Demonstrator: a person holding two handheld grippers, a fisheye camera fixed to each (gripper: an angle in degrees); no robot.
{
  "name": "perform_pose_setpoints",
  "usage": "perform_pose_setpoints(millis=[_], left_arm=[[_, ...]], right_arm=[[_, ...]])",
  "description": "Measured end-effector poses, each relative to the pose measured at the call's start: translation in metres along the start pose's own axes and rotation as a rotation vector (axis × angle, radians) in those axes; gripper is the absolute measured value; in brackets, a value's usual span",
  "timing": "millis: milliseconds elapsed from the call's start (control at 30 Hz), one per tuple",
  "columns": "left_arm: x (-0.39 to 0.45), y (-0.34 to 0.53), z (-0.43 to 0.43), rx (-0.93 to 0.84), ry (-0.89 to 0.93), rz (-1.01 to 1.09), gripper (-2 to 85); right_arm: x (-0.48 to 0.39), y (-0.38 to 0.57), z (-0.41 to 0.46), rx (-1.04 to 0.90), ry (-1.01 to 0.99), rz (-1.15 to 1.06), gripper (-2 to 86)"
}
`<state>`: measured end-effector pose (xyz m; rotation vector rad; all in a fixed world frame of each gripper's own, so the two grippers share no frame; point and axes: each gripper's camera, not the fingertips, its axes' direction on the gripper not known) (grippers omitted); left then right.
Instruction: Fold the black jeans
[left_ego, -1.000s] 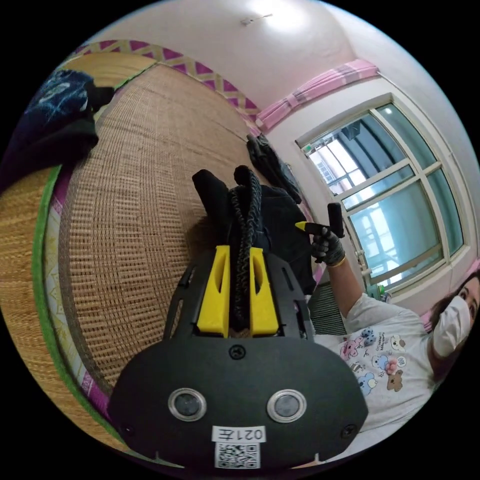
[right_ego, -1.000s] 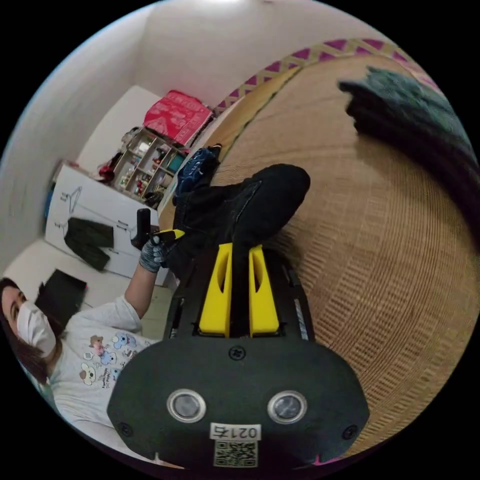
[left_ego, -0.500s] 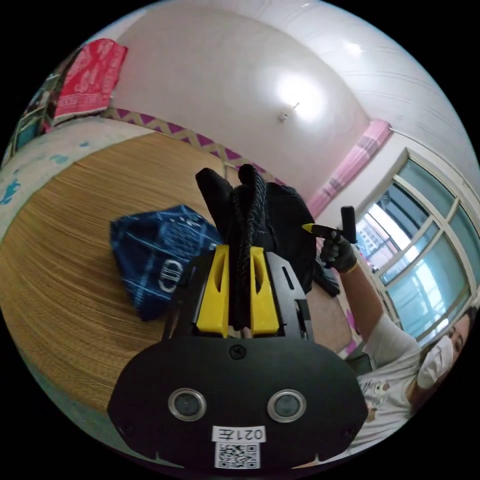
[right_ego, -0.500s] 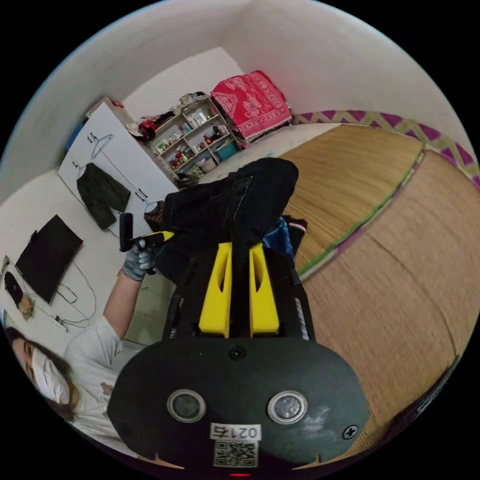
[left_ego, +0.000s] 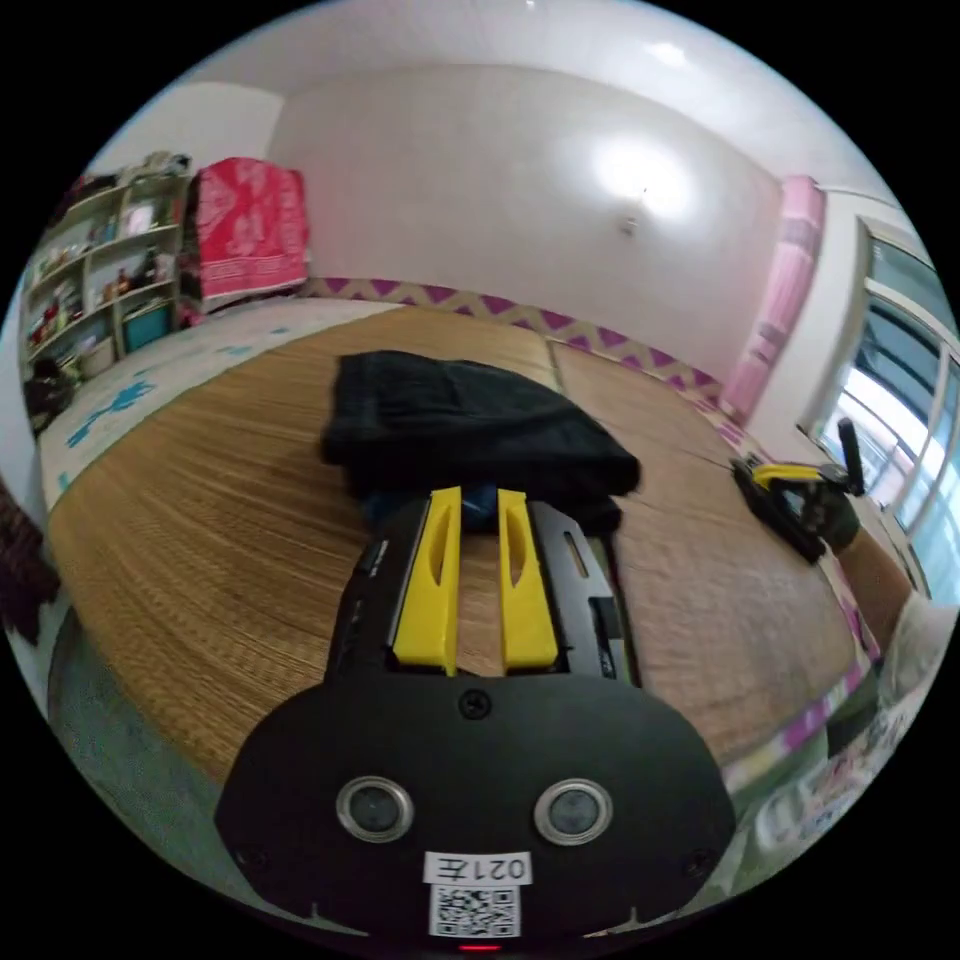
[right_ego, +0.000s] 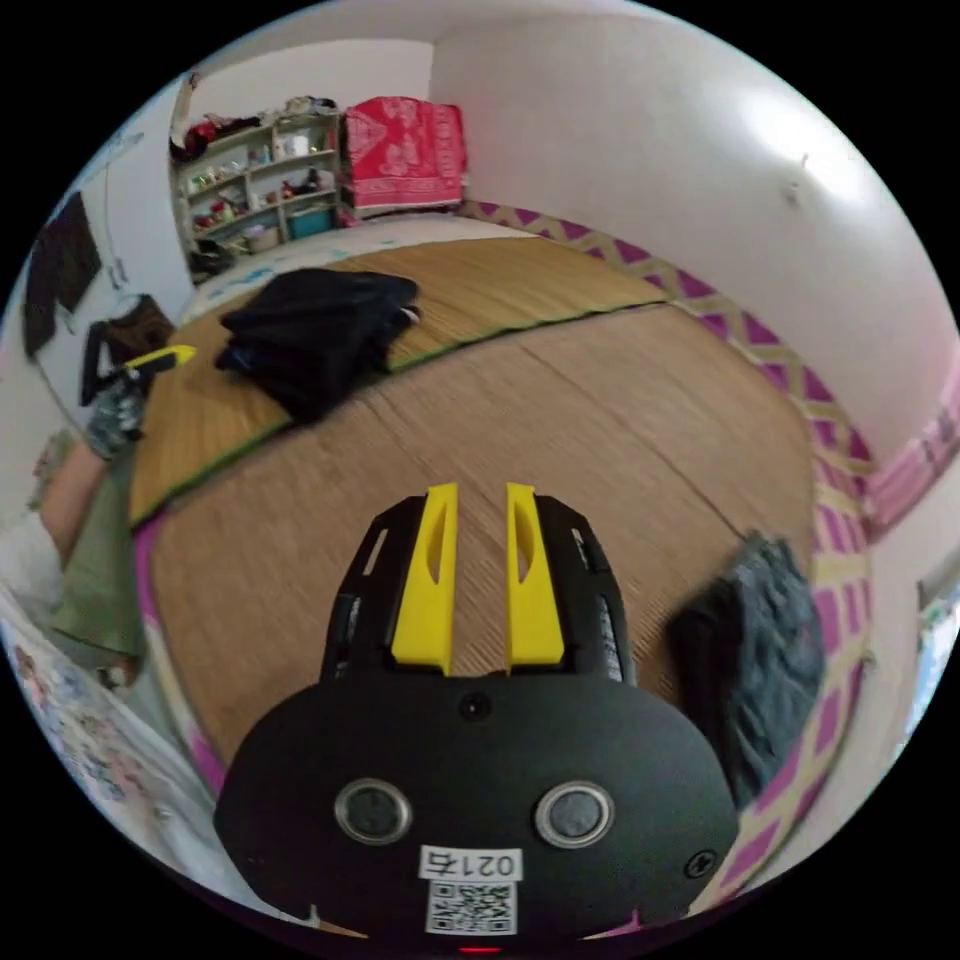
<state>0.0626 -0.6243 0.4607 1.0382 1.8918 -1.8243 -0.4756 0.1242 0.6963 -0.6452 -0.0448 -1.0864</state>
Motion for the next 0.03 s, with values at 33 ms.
perform_pose_setpoints(millis=[33], left_arm=[[0.0206, 0.0108, 0.0023, -0.018, 0.065, 0.023, 6.7]], right_arm=[[0.0107, 0.0301, -0.0146, 0.000, 0.134, 0.012, 8.6]])
